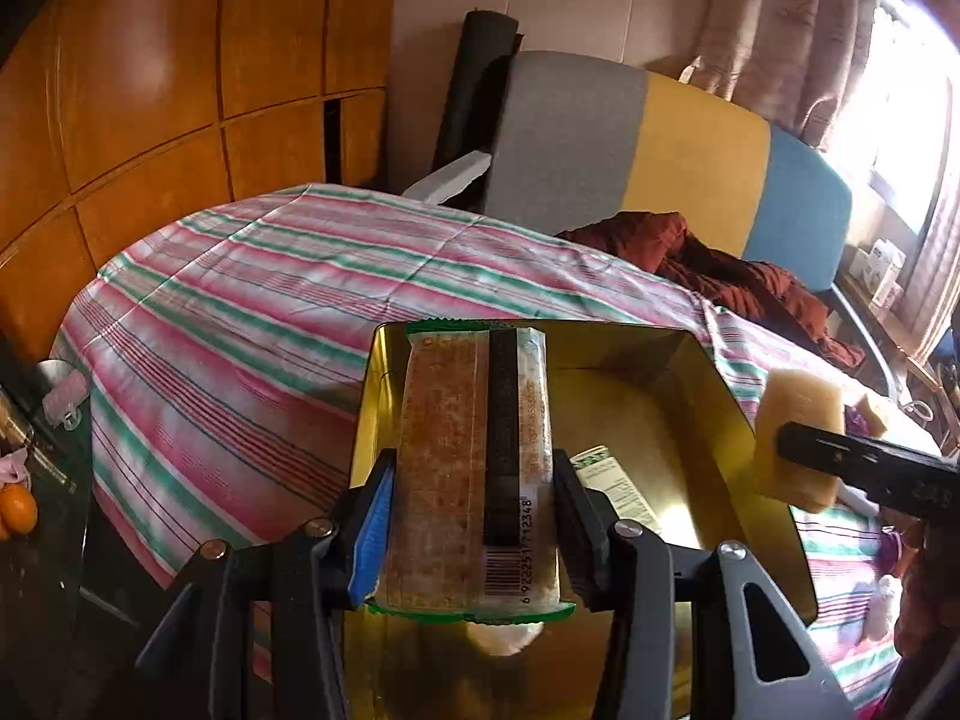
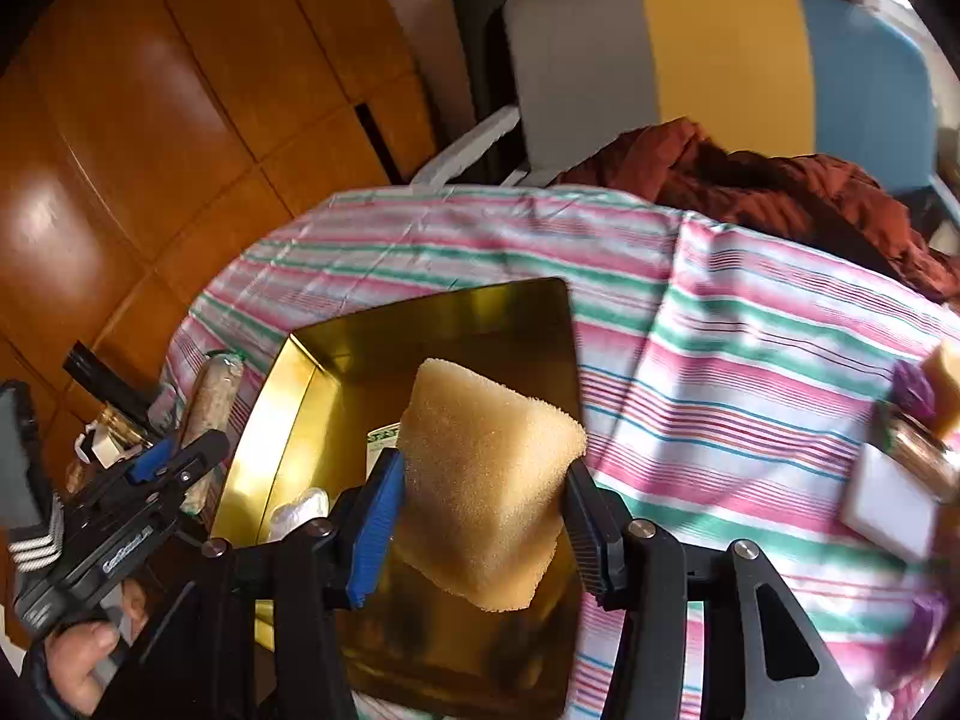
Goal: Organize objects
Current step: 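Carry the cracker packet in the left gripper while the right gripper carries a yellow sponge into the tray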
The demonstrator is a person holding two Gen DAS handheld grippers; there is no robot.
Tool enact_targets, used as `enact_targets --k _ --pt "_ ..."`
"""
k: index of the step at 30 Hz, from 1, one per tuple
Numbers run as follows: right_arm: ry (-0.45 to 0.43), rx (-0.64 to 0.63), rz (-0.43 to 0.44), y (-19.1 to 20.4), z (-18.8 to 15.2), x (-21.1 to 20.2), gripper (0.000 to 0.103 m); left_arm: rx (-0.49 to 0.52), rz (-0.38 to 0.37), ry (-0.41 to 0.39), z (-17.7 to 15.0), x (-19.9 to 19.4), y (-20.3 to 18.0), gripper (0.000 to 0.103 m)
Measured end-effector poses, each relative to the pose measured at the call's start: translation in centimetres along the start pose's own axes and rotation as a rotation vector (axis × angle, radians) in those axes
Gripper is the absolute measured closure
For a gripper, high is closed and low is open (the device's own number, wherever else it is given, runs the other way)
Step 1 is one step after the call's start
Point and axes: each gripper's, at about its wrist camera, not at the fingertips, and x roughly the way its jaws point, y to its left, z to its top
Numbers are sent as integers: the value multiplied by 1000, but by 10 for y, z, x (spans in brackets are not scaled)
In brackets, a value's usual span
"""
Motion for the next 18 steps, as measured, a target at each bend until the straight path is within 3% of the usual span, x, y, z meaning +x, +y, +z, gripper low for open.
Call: enact_targets --k 8,14,18 --pt "-8 4 -17 18 21 22 35 -23 16 -2 8 2 2 50" --pt "-13 -2 -33 24 7 16 24 -25 -9 -3 6 -6 0 50" --pt "-21 -12 -61 24 -6 8 22 -29 -25 2 2 -9 -1 50"
